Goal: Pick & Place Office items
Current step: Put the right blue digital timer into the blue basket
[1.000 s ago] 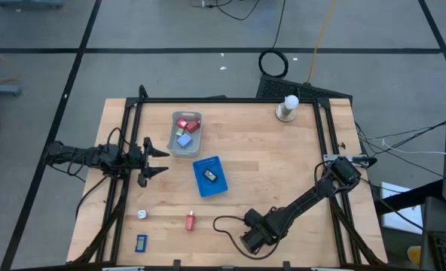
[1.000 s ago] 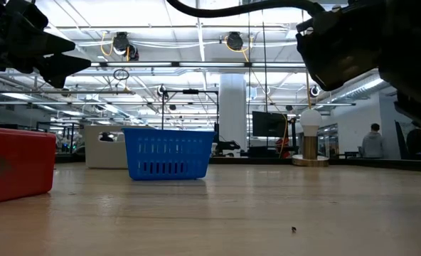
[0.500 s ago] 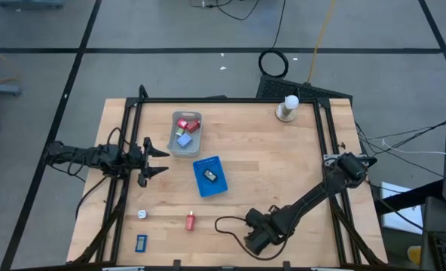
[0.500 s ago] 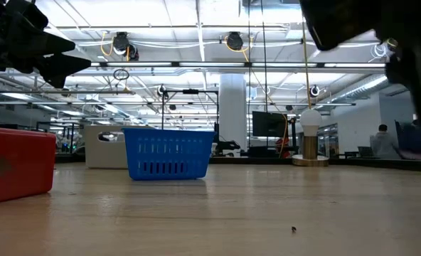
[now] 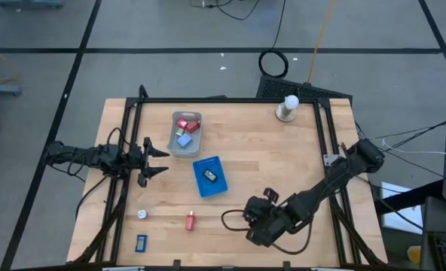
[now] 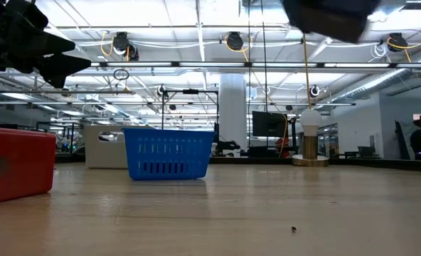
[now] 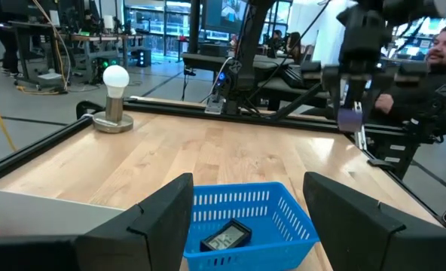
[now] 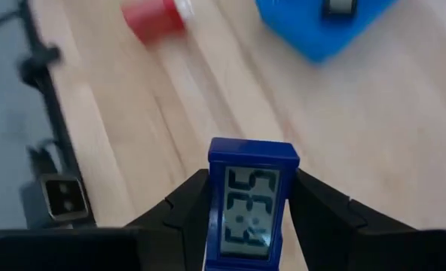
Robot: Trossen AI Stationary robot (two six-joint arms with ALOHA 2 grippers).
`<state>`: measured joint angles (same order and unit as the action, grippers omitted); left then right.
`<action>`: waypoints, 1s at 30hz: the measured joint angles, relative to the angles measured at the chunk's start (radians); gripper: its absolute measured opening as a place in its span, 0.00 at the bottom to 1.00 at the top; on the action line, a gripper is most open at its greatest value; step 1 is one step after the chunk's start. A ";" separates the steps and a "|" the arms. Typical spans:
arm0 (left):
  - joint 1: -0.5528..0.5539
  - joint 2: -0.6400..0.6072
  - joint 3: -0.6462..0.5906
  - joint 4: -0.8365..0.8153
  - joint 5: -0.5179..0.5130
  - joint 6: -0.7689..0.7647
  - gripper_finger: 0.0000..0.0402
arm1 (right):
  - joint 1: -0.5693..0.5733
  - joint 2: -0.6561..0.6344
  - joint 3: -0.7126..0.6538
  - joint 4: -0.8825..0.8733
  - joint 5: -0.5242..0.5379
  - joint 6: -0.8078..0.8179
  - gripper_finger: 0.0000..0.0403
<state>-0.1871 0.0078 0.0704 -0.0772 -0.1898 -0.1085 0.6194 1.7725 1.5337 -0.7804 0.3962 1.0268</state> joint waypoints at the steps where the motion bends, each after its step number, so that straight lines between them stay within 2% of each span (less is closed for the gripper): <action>1: 0.000 0.000 0.000 0.000 0.000 0.000 0.64 | -0.004 -0.010 0.000 0.017 0.025 -0.036 0.36; 4: 0.000 0.000 0.000 0.000 0.000 0.000 0.64 | -0.024 -0.035 0.000 0.073 0.076 -0.146 0.36; 10: 0.000 0.000 0.000 0.000 0.000 0.000 0.64 | -0.093 -0.045 0.001 0.220 0.077 -0.404 0.36; 16: 0.000 0.000 0.000 0.000 0.000 0.000 0.64 | -0.167 -0.046 0.001 0.282 0.073 -0.612 0.36; 23: 0.000 0.000 0.000 0.000 0.000 0.000 0.64 | -0.262 -0.046 -0.011 0.392 -0.001 -0.866 0.36; 30: 0.000 0.000 0.000 0.000 0.000 0.000 0.64 | -0.385 -0.045 -0.162 0.642 -0.057 -0.916 0.36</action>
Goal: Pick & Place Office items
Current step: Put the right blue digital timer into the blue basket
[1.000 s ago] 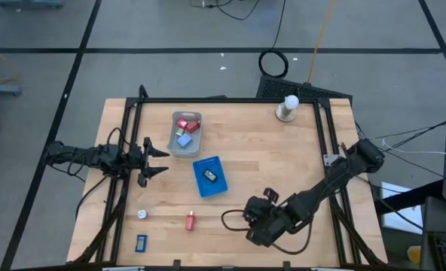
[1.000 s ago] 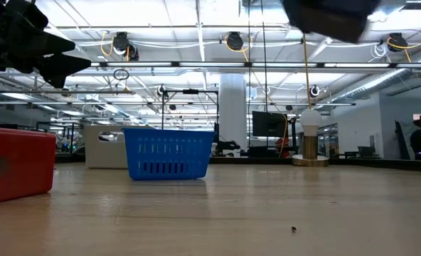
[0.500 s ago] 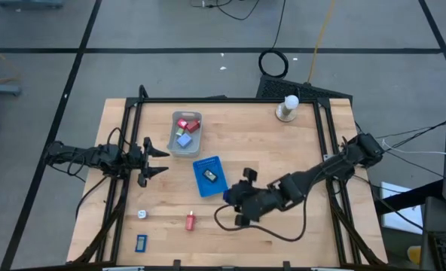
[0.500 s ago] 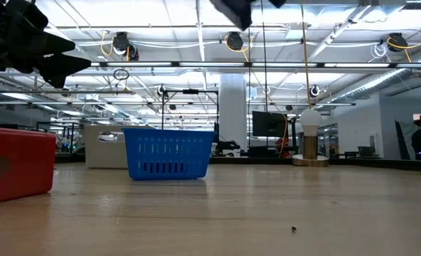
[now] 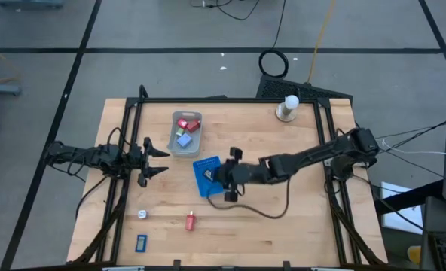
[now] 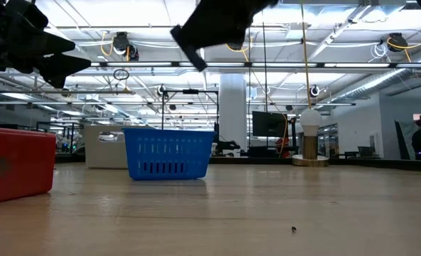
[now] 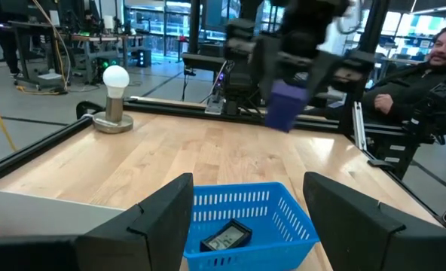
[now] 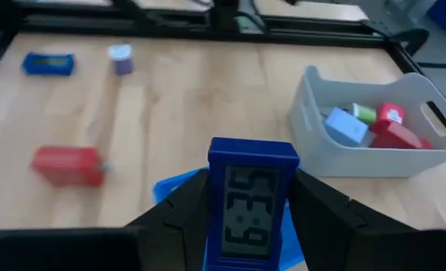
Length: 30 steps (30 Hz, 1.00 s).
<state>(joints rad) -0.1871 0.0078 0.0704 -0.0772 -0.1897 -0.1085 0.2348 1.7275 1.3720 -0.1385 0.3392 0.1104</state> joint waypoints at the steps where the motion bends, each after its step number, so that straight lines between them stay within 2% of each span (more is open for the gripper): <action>1: 0.000 0.000 0.000 0.000 0.000 0.000 0.64 | -0.016 0.000 -0.020 0.034 -0.003 0.000 0.36; 5: 0.000 0.000 0.000 0.000 0.000 0.000 0.64 | -0.077 0.011 -0.096 0.137 -0.005 0.000 0.36; 8: 0.000 0.000 0.000 0.000 0.000 0.000 0.64 | -0.124 0.029 -0.134 0.220 -0.057 -0.003 0.36; 14: 0.000 0.000 0.000 0.001 0.000 0.000 0.64 | -0.190 0.101 -0.141 0.344 -0.110 0.005 0.36; 19: 0.000 0.000 0.000 0.000 0.000 0.000 0.64 | -0.209 0.153 -0.140 0.430 -0.158 0.034 0.36; 30: 0.000 0.000 0.000 0.000 0.000 0.000 0.64 | -0.201 0.228 -0.140 0.464 -0.221 0.061 0.36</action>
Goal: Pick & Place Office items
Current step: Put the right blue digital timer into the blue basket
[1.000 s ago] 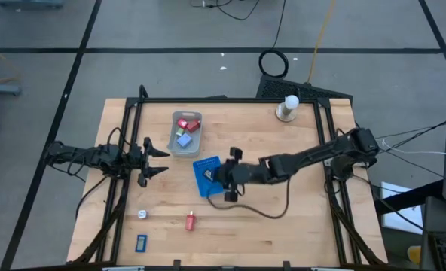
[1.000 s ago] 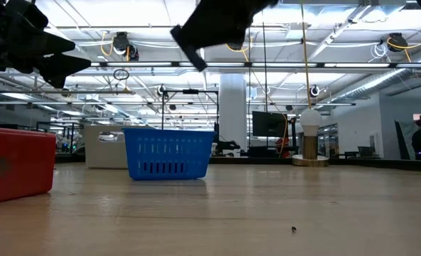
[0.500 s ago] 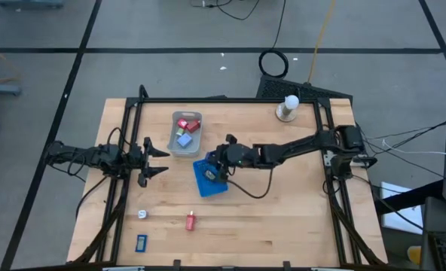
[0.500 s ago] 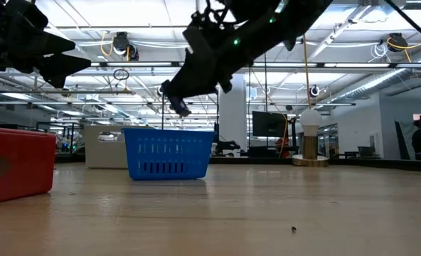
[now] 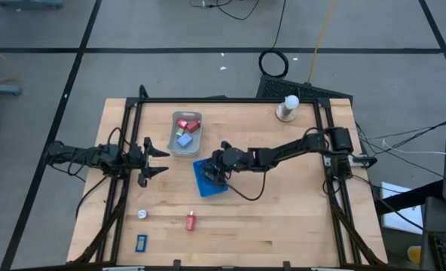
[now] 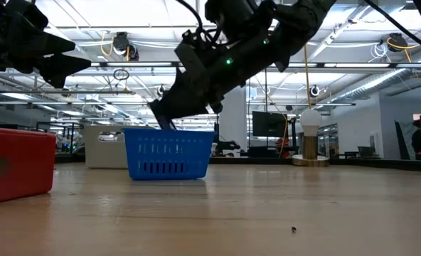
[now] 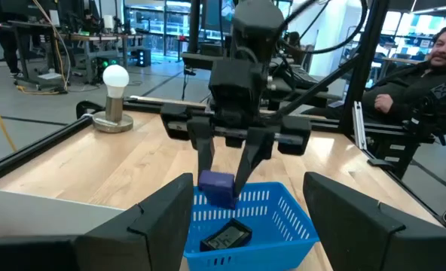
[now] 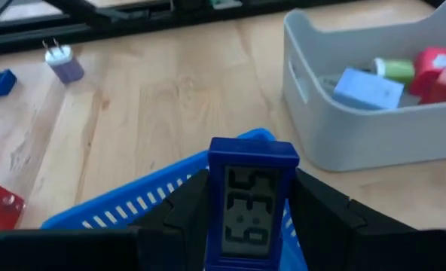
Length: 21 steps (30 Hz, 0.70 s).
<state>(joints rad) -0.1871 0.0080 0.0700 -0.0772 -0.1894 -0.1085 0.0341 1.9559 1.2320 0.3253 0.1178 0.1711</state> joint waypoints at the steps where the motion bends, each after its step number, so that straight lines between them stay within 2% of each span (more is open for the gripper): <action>1: 0.000 0.000 0.000 0.001 0.000 0.000 0.64 | 0.000 0.008 0.000 0.002 -0.003 0.000 0.36; 14: 0.000 0.000 0.000 0.000 0.000 0.000 0.64 | 0.000 0.027 0.000 0.006 -0.019 -0.001 0.36; 21: 0.000 0.000 0.000 0.000 0.000 0.000 0.64 | 0.010 0.027 0.000 0.001 -0.106 0.037 0.56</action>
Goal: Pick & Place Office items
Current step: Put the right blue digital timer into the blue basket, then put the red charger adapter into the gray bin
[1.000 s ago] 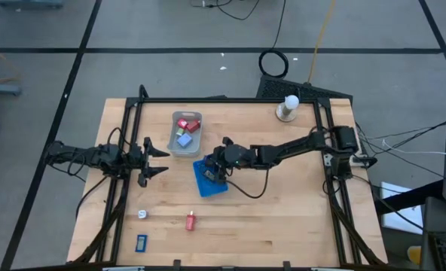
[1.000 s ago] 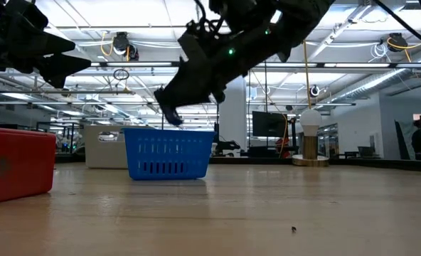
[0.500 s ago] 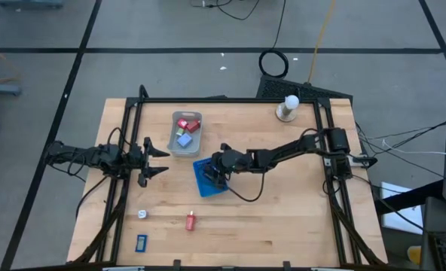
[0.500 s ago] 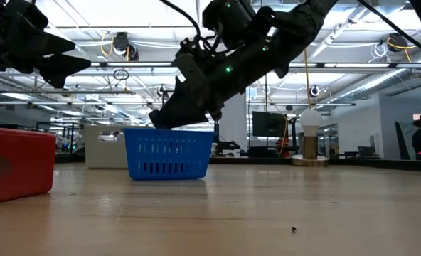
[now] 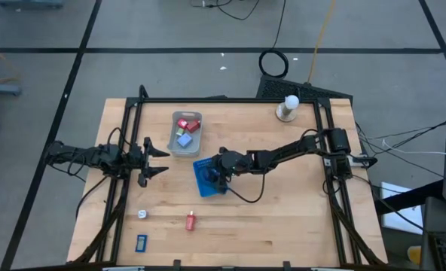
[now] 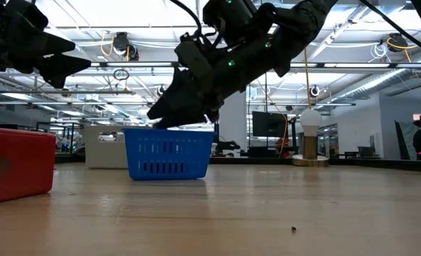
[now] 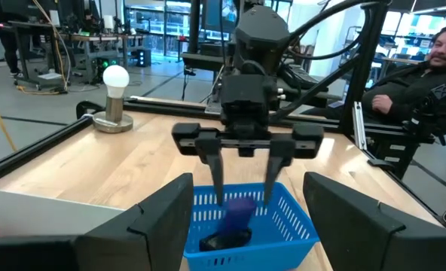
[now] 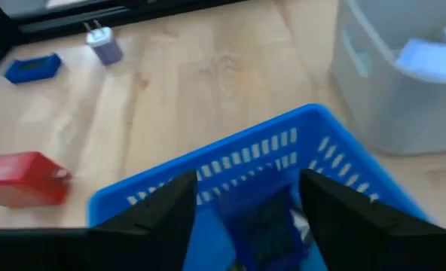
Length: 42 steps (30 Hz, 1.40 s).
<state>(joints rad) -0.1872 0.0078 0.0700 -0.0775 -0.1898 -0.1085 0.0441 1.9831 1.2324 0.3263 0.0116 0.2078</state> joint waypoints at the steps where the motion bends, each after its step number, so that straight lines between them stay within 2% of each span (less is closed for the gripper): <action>1: 0.000 0.000 0.000 0.000 0.000 0.000 0.64 | 0.002 0.000 0.000 -0.001 0.002 0.023 0.58; 7: 0.000 0.000 0.000 0.000 0.000 0.000 0.64 | 0.016 0.000 0.000 -0.004 0.107 0.101 0.65; 11: 0.000 0.000 0.000 0.000 0.000 0.000 0.64 | 0.038 -0.020 -0.001 -0.001 0.199 0.033 0.67; 16: 0.000 0.000 0.000 0.000 0.000 0.000 0.64 | 0.045 -0.076 0.000 -0.003 0.201 -0.042 0.69; 24: 0.000 0.000 0.000 0.000 0.000 0.000 0.64 | 0.043 -0.219 0.000 -0.022 0.207 -0.046 0.67; 31: 0.000 0.000 0.000 0.001 0.000 0.000 0.64 | 0.049 -0.379 0.000 -0.096 0.306 -0.064 0.66; 35: 0.000 0.000 0.000 0.008 0.002 -0.009 0.64 | 0.050 -0.455 0.000 -0.147 0.342 -0.008 0.66; 38: 0.000 0.000 0.000 0.020 -0.011 0.007 0.64 | 0.051 -0.503 0.000 -0.177 0.404 0.031 0.66; 42: 0.000 0.000 0.000 0.037 -0.033 -0.044 0.64 | 0.057 -0.533 0.000 -0.216 0.468 0.042 0.66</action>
<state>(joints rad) -0.1871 0.0082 0.0700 -0.0409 -0.2232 -0.1525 0.1011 1.4500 1.2324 0.1100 0.4796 0.2497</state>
